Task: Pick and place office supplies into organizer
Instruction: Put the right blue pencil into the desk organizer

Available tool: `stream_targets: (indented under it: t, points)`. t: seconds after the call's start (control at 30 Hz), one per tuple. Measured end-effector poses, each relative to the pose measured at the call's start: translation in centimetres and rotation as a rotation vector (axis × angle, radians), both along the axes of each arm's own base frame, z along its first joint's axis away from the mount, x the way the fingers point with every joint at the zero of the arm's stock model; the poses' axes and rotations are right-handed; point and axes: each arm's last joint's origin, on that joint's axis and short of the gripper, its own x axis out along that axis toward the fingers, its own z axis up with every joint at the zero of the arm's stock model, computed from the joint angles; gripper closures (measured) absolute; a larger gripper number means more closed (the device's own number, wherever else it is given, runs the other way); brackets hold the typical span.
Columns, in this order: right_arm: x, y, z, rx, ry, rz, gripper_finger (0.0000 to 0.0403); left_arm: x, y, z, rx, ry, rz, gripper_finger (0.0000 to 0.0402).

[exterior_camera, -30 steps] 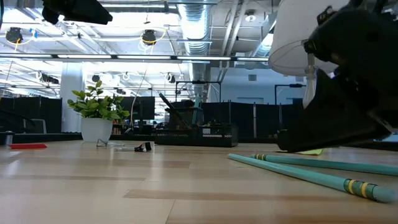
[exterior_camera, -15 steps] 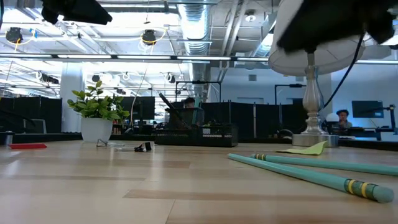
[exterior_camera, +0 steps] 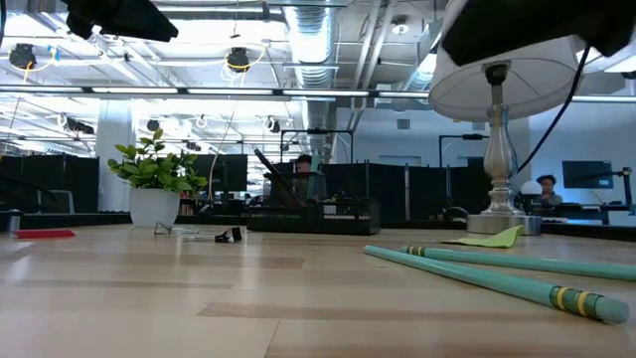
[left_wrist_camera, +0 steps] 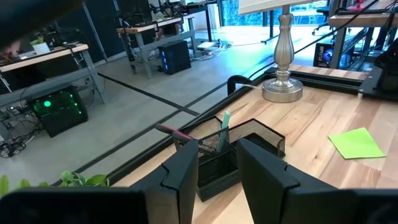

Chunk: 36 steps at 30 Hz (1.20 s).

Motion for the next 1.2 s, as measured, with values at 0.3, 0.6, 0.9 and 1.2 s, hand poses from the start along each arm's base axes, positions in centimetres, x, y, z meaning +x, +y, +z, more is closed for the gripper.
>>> stream_targets:
  t: [0.3, 0.6, 0.9, 1.2]
  points:
    - [2.9, -4.1, -0.8, 0.197, 0.15, -0.113, 0.034, 0.0, 0.0, 0.0, -0.004, 0.002, -0.004, 0.0292]
    - [-2.5, -1.7, -2.4, 0.068, -0.101, -0.26, 0.034, -0.1, 0.1, -0.1, 0.01, 0.027, -0.005, 0.0292]
    - [-3.1, -1.9, -6.6, 0.106, -0.259, -0.229, 0.034, -0.2, 0.1, -0.2, -0.006, 0.006, 0.005, 0.0292]
    - [-1.4, -0.3, -9.9, -0.043, -0.191, -0.053, 0.034, -0.2, 0.2, -0.2, -0.002, 0.01, 0.006, 0.0292]
